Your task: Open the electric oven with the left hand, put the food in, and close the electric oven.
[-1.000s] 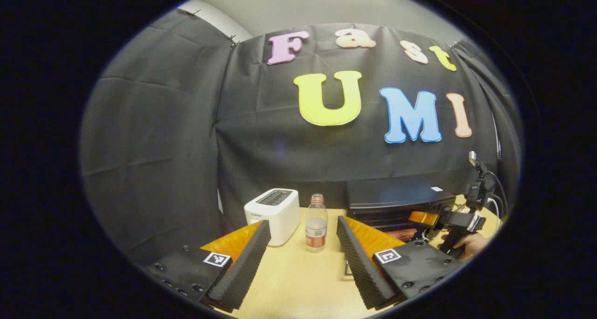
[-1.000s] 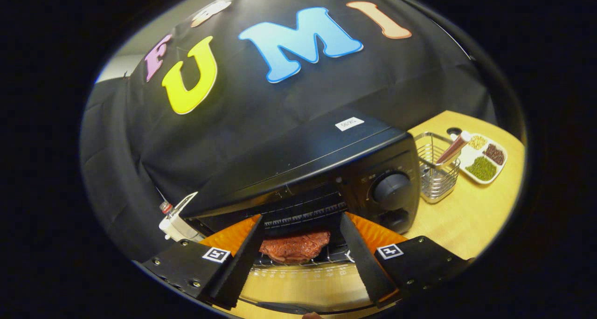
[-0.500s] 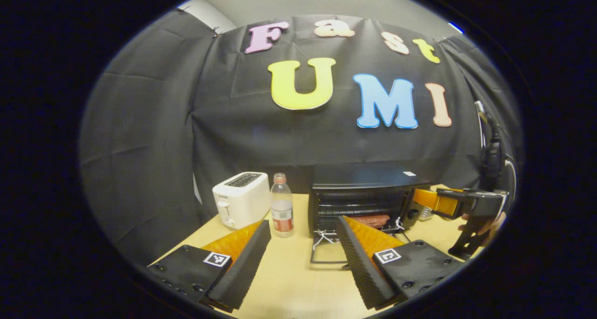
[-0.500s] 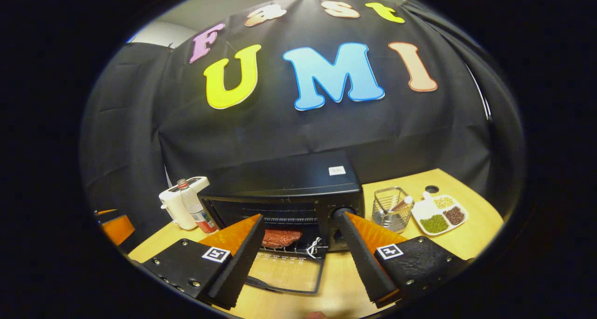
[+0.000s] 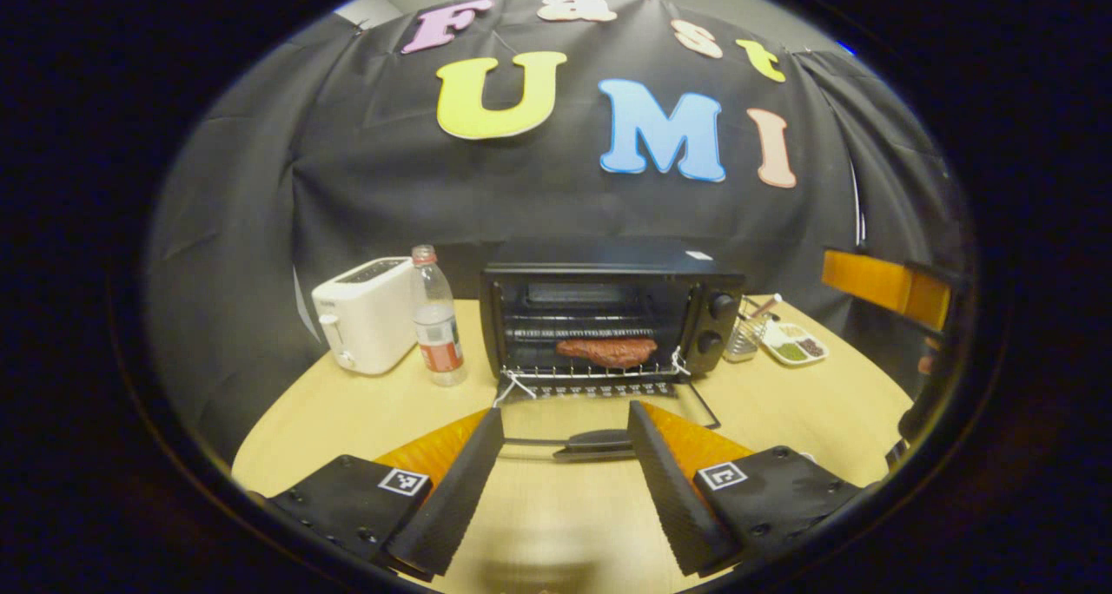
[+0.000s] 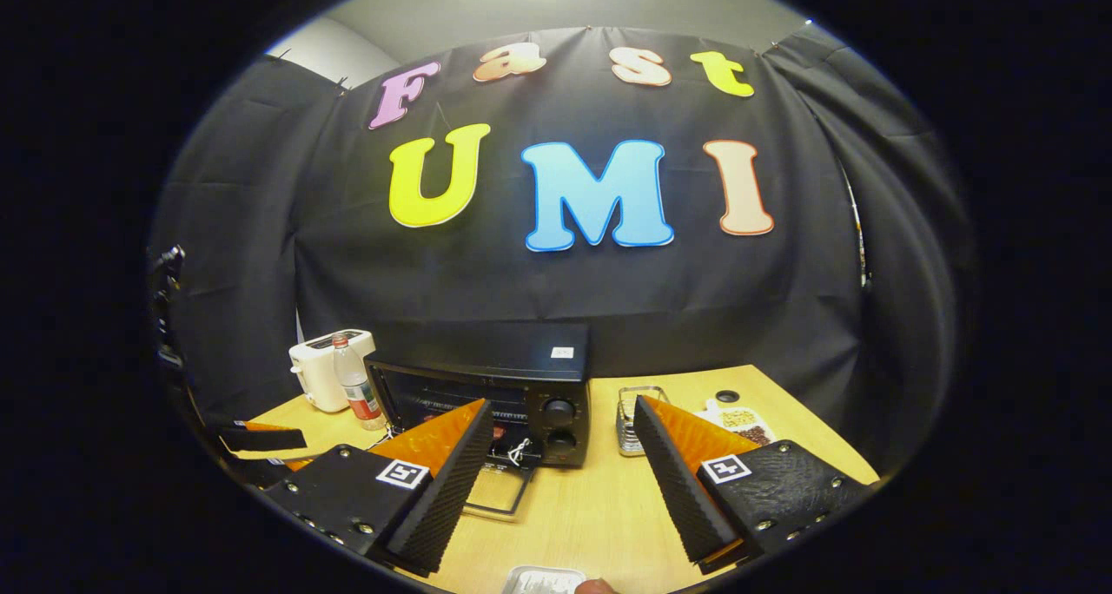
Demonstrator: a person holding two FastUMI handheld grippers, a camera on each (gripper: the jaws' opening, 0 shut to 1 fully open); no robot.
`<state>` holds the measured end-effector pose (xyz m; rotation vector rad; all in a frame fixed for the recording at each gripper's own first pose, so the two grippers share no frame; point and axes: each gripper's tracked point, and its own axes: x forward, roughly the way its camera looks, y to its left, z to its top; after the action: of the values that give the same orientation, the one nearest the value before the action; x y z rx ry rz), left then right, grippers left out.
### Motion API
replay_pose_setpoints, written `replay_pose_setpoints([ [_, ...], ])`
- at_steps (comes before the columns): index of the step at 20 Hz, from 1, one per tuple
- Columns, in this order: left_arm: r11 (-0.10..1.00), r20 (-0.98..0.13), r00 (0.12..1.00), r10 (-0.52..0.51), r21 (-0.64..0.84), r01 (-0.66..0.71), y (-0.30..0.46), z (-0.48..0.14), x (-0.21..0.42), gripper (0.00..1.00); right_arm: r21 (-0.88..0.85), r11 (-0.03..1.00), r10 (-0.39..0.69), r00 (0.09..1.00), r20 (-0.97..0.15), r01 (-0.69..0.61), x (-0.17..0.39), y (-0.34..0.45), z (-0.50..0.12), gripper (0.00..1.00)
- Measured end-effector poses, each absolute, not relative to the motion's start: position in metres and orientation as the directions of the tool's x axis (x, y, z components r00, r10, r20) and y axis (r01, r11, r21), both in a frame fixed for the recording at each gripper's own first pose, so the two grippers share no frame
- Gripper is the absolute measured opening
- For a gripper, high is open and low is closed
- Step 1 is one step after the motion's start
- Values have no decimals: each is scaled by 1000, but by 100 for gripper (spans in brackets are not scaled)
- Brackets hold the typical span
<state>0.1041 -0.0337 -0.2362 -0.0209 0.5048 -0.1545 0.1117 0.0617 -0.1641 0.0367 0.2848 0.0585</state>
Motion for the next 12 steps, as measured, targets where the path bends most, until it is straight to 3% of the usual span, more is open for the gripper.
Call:
replay_pose_setpoints([
  [1, 986, -494, 854, -166, -62, 156, -43, -244, 104, 100, 36, 999, 48, 960, -275, -39, 105, 55, -160, 98],
  [6, 975, -604, 767, -217, -92, 204, -82, -297, 103, 97, -34, 999, -28, 968, -251, 20, 80, 18, -142, 98],
  [12, 979, -709, 679, -190, -85, 185, -92, -349, 103, 100, -83, 991, -120, 959, -258, 101, 59, -20, -135, 98],
])
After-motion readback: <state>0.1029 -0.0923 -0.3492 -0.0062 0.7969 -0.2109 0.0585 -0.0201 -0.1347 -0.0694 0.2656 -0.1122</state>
